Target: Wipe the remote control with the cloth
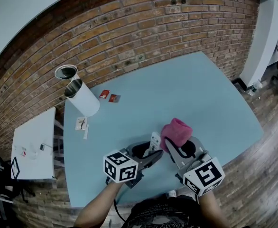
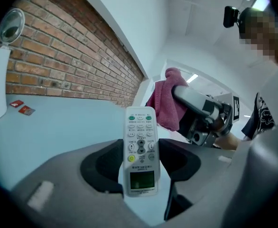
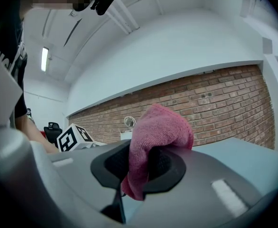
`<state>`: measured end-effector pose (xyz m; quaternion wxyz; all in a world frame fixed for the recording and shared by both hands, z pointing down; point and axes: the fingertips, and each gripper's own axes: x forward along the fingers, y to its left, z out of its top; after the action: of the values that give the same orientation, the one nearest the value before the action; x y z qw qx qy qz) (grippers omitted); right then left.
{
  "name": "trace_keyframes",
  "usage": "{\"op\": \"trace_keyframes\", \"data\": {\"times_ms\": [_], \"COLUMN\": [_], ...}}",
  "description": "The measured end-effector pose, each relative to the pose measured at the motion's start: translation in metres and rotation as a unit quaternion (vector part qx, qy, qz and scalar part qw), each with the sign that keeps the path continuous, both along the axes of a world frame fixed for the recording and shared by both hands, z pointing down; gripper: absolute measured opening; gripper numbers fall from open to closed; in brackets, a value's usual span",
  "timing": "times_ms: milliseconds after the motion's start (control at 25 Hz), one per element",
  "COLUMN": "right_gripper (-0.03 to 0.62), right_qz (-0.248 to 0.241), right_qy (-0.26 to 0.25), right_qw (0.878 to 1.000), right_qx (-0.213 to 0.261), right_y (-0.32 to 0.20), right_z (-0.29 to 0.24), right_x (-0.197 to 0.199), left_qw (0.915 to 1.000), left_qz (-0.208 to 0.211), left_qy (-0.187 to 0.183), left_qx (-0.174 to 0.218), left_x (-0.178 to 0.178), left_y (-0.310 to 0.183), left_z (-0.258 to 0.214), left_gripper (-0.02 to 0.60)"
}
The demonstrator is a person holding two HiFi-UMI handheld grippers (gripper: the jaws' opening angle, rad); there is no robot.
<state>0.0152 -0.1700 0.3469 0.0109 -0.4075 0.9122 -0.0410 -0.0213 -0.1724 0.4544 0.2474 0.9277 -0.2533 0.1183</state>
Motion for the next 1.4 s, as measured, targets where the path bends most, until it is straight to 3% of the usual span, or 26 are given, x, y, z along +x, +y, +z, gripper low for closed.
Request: {"op": "trace_keyframes", "data": {"times_ms": [320, 760, 960, 1160, 1400], "right_gripper": [0.063, 0.063, 0.063, 0.063, 0.063], "right_qz": [0.011, 0.014, 0.016, 0.012, -0.012], "right_qy": [-0.006, -0.001, 0.0, -0.003, -0.022], "right_qw": [1.0, 1.0, 1.0, 1.0, 0.999], "right_qx": [-0.005, -0.006, -0.011, -0.017, -0.035], "right_y": [-0.005, -0.009, -0.011, -0.016, -0.016], "right_z": [0.0, 0.003, 0.008, 0.009, 0.016], "right_x": [0.008, 0.014, 0.015, 0.015, 0.011], "left_qw": [0.9941, 0.9692, 0.9509, 0.9243, 0.9048], "left_qz": [0.033, 0.064, 0.086, 0.123, 0.153], "left_qy": [-0.084, -0.19, -0.238, -0.286, -0.307], "left_qx": [0.06, 0.144, 0.178, 0.22, 0.253], "left_x": [0.0, 0.0, 0.002, 0.005, 0.009], "left_y": [0.011, 0.019, 0.024, 0.032, 0.043], "left_z": [0.006, 0.016, 0.023, 0.027, 0.027], "left_gripper": [0.235, 0.235, 0.235, 0.235, 0.235]}}
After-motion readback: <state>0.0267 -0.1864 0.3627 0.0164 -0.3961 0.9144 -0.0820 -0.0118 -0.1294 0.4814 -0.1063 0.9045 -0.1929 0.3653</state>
